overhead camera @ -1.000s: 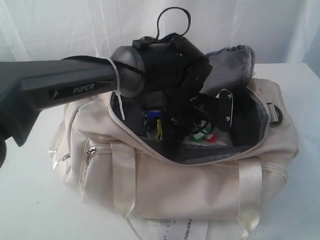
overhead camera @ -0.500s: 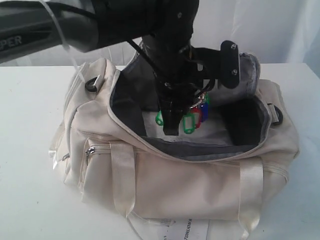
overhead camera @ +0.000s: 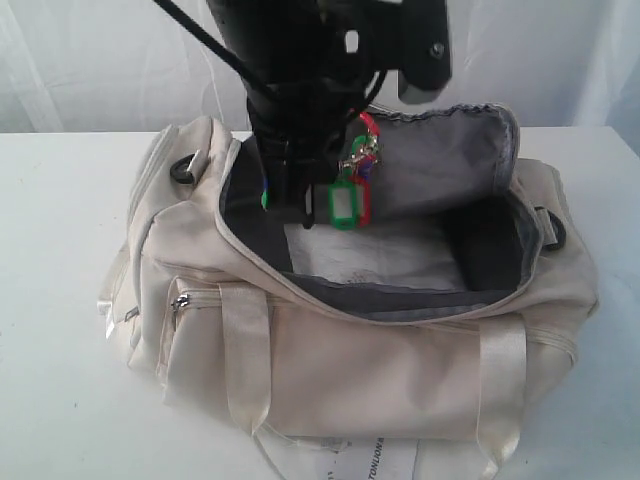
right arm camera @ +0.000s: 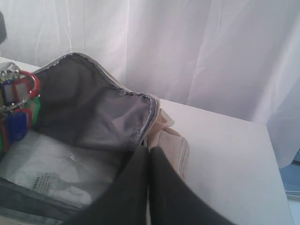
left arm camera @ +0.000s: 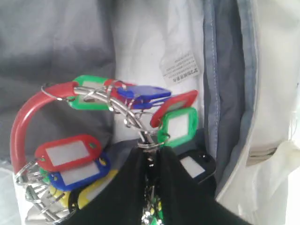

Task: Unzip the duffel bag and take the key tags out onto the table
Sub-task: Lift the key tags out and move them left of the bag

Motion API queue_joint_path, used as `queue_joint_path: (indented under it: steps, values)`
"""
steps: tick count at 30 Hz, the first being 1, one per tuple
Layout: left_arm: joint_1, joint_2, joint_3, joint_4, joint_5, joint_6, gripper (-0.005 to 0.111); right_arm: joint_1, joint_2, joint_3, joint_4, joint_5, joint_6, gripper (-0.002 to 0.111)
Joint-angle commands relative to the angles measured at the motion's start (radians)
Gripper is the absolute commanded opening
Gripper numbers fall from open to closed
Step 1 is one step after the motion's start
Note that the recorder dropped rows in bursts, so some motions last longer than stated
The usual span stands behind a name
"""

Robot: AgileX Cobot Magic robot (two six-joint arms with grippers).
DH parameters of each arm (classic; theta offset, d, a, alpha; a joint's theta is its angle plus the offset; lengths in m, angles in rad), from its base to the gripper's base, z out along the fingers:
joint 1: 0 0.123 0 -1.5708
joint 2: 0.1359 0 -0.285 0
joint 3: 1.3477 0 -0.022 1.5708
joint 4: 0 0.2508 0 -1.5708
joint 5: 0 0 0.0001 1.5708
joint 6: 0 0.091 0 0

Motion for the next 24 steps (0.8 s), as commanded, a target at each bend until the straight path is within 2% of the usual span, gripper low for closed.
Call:
queue_joint_path:
  steps: [1,4,8,13,24]
  values:
    - [0.006,-0.1,-0.005,0.052,0.09,-0.049,0.0,0.005,-0.002,0.003,-0.008,-0.009,0.004,0.0]
    - [0.009,-0.164,-0.003,0.067,0.09,-0.084,0.0,0.005,-0.002,0.003,-0.008,-0.007,0.004,0.0]
    - [0.067,-0.255,0.089,0.065,0.09,-0.127,0.0,0.005,-0.002,0.003,-0.008,-0.007,0.004,0.0]
    - [0.145,-0.386,0.323,0.067,0.09,-0.174,0.0,0.005,-0.002,0.003,-0.008,-0.007,0.004,0.0]
    - [0.176,-0.602,0.732,0.082,0.09,-0.337,0.0,0.005,-0.002,0.003,-0.008,-0.009,0.004,0.0]
